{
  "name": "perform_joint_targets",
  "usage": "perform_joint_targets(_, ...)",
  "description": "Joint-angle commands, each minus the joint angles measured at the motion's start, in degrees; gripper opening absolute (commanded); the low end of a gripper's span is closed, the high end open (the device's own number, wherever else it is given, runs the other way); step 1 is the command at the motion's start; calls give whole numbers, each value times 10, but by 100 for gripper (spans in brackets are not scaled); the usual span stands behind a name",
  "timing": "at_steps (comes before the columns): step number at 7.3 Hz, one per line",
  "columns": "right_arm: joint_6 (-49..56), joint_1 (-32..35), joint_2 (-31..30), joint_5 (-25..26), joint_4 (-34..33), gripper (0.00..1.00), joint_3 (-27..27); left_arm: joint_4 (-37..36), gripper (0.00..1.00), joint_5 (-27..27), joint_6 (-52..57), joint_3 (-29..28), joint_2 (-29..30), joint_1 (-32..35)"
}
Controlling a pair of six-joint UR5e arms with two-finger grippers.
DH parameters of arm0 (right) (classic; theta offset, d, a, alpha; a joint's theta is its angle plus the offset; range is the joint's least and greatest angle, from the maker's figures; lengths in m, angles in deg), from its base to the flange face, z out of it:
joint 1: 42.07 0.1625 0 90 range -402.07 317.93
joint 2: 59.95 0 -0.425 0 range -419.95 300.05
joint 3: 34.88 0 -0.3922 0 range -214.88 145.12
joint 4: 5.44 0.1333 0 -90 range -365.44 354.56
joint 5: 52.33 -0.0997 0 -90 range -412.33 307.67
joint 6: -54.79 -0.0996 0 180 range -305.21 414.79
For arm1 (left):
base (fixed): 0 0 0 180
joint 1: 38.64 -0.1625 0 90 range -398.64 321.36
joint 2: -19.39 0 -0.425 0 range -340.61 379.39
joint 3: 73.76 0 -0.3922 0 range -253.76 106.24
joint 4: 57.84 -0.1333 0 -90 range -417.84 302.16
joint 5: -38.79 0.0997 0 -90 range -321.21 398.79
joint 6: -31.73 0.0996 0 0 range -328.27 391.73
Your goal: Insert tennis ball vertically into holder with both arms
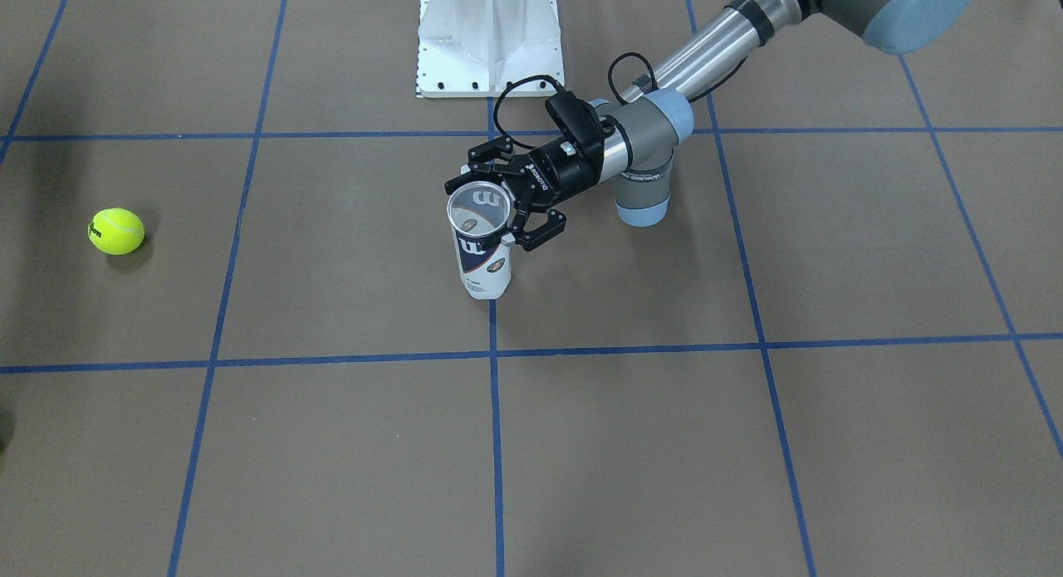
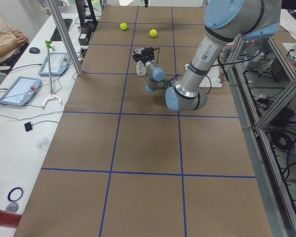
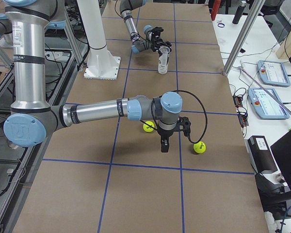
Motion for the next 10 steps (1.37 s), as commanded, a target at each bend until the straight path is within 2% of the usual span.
perform_joint_targets(1,0,0,0,0,0,100,0,-15,99,-1,6,0,-3,-2)
perform_joint_targets(4,-2,-12,4,0,0,99,4,-31,99,-1,7,-3,-11,-2)
perform_joint_targets(6,-102,-77,20,4,3,100,32,-58,99,-1,7,-1,-10,-7)
perform_joint_targets(7,-146,-106,19,6,43,100,35,-58,99,-1,7,0,-10,-8)
perform_joint_targets(8,-236,-153,19,25,101,100,35,-58,99,-1,7,0,-9,-8)
perform_joint_targets(9,-323,-206,13,60,172,100,35,-58,99,-1,7,1,-8,-8)
perform_joint_targets(10,-403,-257,11,98,208,100,36,-59,99,-1,7,7,-9,-8)
